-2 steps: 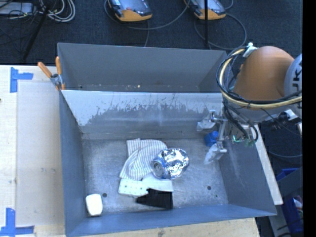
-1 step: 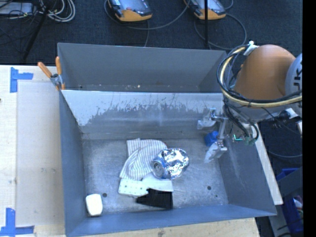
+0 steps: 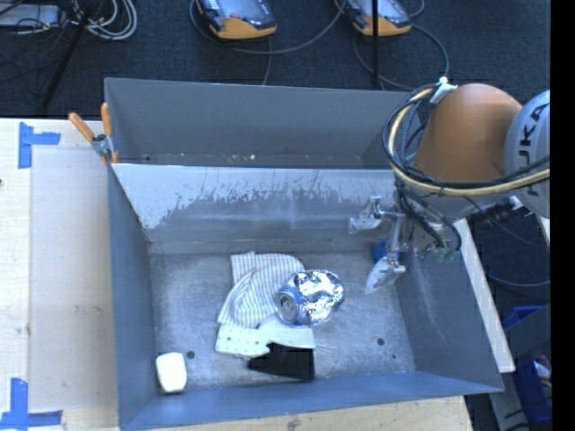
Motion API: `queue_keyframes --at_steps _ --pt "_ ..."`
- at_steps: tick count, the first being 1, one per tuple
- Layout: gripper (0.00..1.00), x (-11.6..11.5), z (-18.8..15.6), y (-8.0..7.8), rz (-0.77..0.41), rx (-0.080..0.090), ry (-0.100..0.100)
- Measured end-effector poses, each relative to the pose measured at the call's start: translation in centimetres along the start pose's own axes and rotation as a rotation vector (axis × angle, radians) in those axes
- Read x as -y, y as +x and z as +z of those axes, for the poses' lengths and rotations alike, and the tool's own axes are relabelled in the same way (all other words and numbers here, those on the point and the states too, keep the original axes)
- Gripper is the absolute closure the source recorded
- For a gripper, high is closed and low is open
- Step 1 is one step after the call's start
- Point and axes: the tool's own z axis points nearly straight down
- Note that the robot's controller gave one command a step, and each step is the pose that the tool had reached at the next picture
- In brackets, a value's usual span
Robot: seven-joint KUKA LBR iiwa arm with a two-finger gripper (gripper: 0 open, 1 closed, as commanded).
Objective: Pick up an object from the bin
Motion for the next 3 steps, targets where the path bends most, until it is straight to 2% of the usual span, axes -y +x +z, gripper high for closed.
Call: queue_keyframes --at_steps 1,2,3 --pt "1.00 -2.3 10.7 -0.5 -0.215 -0.015 0.001" --pt "1.00 -2.3 10.7 -0.6 -0.215 -0.013 0.001" --pt "1.00 -0.8 -3.3 -1.0 -0.229 -0.002 -0.002"
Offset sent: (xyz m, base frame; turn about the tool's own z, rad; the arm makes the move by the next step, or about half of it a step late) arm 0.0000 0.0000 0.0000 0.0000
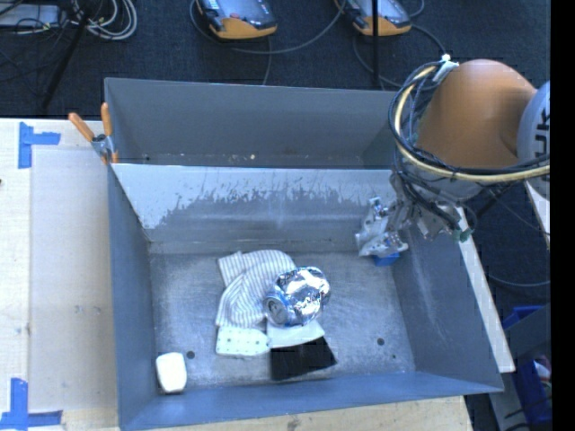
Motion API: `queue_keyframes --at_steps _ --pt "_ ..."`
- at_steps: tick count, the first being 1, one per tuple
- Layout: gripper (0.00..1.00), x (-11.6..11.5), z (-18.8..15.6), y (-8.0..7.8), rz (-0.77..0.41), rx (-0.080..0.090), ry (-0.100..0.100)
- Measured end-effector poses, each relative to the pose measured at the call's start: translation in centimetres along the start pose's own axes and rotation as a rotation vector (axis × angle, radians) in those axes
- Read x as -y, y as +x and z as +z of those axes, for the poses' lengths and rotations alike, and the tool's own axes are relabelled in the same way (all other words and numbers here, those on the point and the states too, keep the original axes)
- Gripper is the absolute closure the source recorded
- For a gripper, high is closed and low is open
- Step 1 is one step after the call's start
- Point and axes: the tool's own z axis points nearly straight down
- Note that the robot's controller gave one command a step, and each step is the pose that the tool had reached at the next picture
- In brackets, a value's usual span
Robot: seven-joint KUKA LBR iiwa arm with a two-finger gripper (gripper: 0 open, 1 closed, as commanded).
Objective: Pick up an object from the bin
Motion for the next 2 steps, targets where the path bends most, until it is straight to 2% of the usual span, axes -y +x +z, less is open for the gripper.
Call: queue_keyframes --at_steps 1,2 --pt "1.00 0.0 0.1 0.0 0.000 -0.002 -0.001" --pt "1.00 0.1 5.4 0.2 -0.008 0.002 0.001"
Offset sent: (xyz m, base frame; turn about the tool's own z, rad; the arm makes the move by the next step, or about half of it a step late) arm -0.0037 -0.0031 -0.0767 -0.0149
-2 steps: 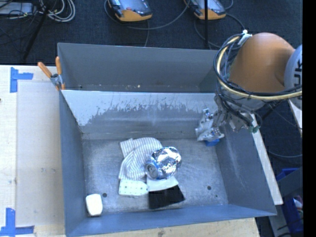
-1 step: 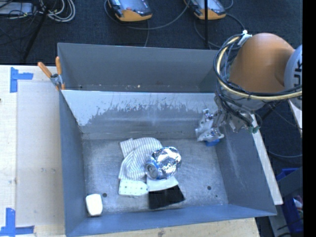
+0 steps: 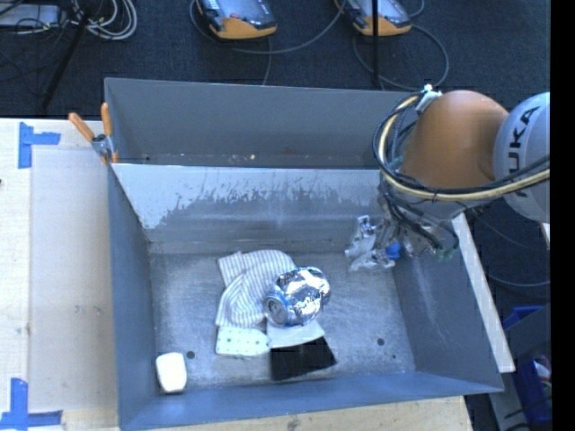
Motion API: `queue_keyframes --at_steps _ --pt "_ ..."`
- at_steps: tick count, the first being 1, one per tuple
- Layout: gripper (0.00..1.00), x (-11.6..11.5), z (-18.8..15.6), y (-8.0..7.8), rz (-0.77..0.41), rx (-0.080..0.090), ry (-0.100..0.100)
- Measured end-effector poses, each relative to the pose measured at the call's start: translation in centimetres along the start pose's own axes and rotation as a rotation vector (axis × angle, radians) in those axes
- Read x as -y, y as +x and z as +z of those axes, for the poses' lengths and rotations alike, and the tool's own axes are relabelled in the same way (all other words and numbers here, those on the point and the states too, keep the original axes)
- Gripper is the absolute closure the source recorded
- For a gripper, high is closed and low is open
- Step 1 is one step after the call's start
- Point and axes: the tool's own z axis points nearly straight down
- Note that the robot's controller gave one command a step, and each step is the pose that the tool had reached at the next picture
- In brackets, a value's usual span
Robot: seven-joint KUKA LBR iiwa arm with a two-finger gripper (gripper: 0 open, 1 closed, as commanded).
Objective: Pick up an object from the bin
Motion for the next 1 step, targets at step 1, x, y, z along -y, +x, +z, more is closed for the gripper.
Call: queue_keyframes --at_steps 1 --pt "1.00 -0.80 2.76 -1.02 0.013 -0.009 -0.003"
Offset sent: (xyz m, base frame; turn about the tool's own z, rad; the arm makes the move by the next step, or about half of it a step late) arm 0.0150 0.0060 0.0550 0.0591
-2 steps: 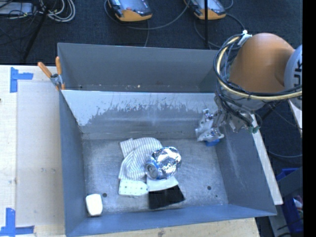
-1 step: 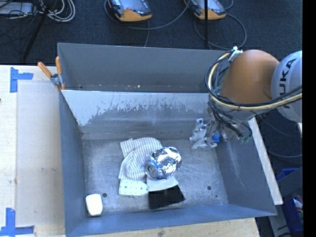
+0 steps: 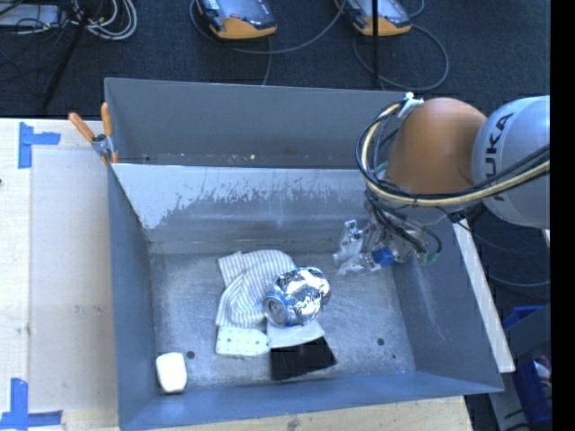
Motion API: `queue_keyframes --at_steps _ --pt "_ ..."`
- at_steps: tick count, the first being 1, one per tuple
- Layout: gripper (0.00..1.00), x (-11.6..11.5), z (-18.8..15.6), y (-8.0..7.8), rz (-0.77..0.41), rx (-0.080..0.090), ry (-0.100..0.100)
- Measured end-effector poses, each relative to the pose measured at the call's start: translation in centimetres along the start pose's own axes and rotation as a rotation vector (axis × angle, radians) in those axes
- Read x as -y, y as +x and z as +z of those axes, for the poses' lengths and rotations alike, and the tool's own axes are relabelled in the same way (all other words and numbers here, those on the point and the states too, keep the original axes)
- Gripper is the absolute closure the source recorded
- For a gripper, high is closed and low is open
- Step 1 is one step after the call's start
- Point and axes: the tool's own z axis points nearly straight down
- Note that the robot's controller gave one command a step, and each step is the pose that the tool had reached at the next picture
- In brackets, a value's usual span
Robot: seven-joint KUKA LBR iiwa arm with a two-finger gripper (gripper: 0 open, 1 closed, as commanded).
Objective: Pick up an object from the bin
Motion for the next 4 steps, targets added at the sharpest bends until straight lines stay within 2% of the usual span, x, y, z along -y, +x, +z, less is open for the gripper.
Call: queue_keyframes --at_steps 1,2,3,4 --pt "1.00 0.4 -5.8 -0.4 0.032 0.000 0.000" --pt "1.00 -0.3 -11.7 -0.6 -0.020 0.005 0.002" --pt "1.00 -0.2 -7.7 -0.7 0.020 0.013 0.004" --pt "1.00 -0.7 -5.4 -0.2 0.031 0.005 0.002"
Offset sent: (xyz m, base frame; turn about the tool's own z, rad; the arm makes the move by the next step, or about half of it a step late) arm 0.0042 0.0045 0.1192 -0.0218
